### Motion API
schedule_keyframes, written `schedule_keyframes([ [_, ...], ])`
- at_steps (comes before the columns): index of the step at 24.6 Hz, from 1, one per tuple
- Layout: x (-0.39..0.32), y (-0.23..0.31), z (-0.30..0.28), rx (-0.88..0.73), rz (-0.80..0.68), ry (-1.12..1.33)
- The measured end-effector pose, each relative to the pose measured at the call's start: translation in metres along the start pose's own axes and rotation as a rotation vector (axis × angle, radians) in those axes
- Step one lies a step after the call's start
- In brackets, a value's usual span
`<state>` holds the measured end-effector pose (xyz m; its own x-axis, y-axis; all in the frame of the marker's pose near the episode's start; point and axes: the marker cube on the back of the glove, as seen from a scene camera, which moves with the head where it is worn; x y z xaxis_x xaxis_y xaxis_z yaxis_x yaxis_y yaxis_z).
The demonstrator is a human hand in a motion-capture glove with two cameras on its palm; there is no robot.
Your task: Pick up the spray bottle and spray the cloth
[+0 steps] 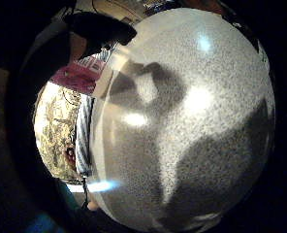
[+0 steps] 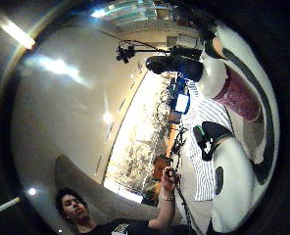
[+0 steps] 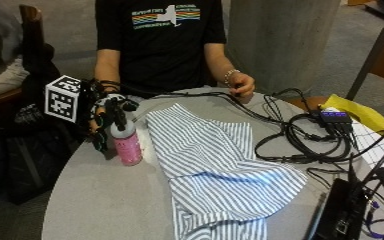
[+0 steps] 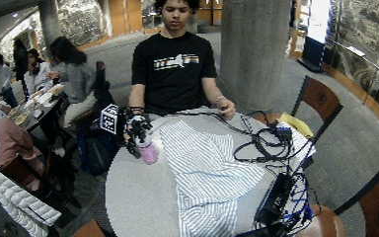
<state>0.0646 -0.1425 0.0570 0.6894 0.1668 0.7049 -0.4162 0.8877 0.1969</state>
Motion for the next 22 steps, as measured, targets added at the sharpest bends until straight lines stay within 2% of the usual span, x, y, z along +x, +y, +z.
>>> schedule_keyframes([
  [10,-0.006,-0.010,0.012,-0.036,0.024,0.022],
  [22,0.002,-0.048,0.041,-0.044,0.061,0.034],
])
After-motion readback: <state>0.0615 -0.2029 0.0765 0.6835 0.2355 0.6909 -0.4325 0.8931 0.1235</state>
